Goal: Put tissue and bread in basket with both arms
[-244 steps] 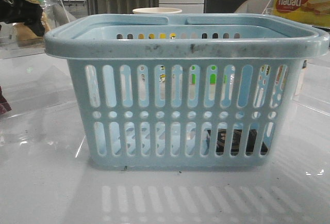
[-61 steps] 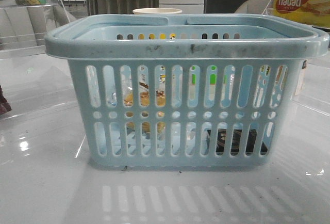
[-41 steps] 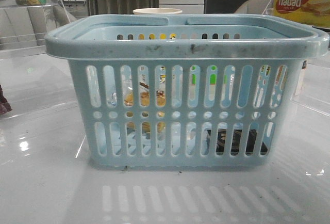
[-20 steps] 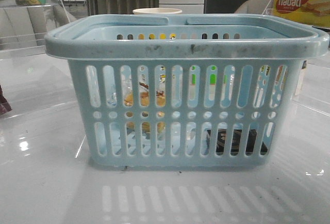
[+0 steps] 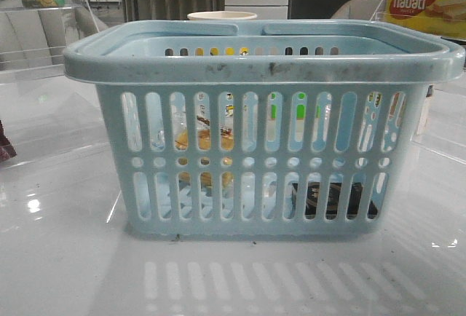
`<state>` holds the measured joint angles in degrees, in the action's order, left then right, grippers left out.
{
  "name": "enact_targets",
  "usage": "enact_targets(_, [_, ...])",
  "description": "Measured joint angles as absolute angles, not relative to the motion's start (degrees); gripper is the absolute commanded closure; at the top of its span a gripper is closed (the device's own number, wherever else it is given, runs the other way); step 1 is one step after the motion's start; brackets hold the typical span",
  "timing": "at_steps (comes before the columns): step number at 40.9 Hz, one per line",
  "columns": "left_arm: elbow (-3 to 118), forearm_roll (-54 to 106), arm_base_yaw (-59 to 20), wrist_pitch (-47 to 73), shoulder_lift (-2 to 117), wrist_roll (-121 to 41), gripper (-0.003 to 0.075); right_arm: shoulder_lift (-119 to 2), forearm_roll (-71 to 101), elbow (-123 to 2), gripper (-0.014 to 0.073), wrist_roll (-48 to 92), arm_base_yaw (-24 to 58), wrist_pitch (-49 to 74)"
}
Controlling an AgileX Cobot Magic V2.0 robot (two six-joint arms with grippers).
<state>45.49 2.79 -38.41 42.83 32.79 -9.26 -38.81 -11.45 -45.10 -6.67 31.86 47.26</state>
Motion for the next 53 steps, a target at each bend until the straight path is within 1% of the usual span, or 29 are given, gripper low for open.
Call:
enact_targets(13, [45.33, 2.79, -38.41, 42.73, 32.37, -9.26, 0.0629, -38.81, -11.45, -45.10, 0.0538, -6.67, 31.86, 47.37])
enact_targets(16, [44.69, 2.79, -37.16, 42.62, 31.04, -9.26, 0.0629, -38.81, -11.45, -45.10, 0.0538, -6.67, 31.86, 47.37])
enact_targets(21, [41.74, 2.32, -30.65, 39.26, 26.90, -9.26, 0.0629, -38.81, -11.45, -45.10, 0.0538, -6.67, 31.86, 47.37])
enact_targets(24, [37.42, 2.28, -25.44, 34.05, 23.13, -9.26, 0.0629, -38.81, -11.45, -45.10, 0.0538, -6.67, 31.86, 47.37])
enact_targets(30, [25.23, 2.18, -15.90, 21.08, 14.13, -9.26, 0.0629, -38.81, -11.45, -45.10, 0.0538, -6.67, 31.86, 47.37])
enact_targets(36, [14.02, 2.18, -8.87, 13.47, 5.22, -9.26, 0.0629, -38.81, -11.45, -45.10, 0.0538, -6.67, 31.86, 47.37])
enact_targets(42, [7.18, 2.18, -5.16, 12.09, -0.19, -9.26, 0.0629, -38.81, -11.45, -45.10, 0.0538, -6.67, 31.86, 47.37])
enact_targets(49, [2.88, 1.68, -3.21, 9.72, -0.30, -8.05, 0.0629, -38.81, -11.45, -45.10, 0.0538, -6.67, 31.86, 47.37])
enact_targets(53, [1.37, -2.02, -3.11, 9.27, -0.30, -2.57, 0.0629, -38.81, -11.45, -45.10, 0.0538, -6.67, 31.86, 47.37])
